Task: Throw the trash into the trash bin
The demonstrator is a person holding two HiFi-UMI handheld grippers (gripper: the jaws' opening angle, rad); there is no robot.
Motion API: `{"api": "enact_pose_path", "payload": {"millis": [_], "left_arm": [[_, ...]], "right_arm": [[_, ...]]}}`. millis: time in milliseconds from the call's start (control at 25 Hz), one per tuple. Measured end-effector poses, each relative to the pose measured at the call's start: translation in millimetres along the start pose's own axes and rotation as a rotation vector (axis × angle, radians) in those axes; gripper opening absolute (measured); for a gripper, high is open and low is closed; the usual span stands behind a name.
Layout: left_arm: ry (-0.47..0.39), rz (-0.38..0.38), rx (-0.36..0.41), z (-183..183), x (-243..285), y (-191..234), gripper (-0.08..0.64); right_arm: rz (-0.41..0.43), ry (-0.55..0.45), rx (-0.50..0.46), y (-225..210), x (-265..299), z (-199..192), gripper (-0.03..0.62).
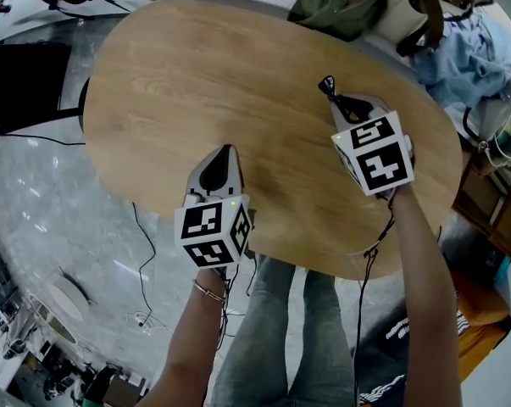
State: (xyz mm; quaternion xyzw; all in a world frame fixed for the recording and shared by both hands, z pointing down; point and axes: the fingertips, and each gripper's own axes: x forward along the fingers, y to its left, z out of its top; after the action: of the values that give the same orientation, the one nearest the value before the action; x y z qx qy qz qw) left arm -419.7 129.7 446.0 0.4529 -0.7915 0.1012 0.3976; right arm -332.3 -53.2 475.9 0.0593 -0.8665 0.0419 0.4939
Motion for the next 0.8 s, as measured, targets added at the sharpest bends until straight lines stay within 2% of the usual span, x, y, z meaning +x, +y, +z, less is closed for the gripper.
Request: {"api": "enact_pose_path", "payload": {"millis": [200, 400, 800], "left_arm": [[-0.002, -0.025, 0.025, 0, -2, -25, 0.012], [0.000, -0.069, 0.067, -1, -3, -68, 0.012], [0.020, -0.183, 0.175, -27, -10, -184, 0.012]], "right_arm": [[-0.017, 0.012, 0.035, -10, -25, -24, 0.031], [-0.061, -0.001, 0.075, -33, -57, -57, 0.029], [-0.165, 0.011, 0.208, -81, -139, -167, 0.029]]}}
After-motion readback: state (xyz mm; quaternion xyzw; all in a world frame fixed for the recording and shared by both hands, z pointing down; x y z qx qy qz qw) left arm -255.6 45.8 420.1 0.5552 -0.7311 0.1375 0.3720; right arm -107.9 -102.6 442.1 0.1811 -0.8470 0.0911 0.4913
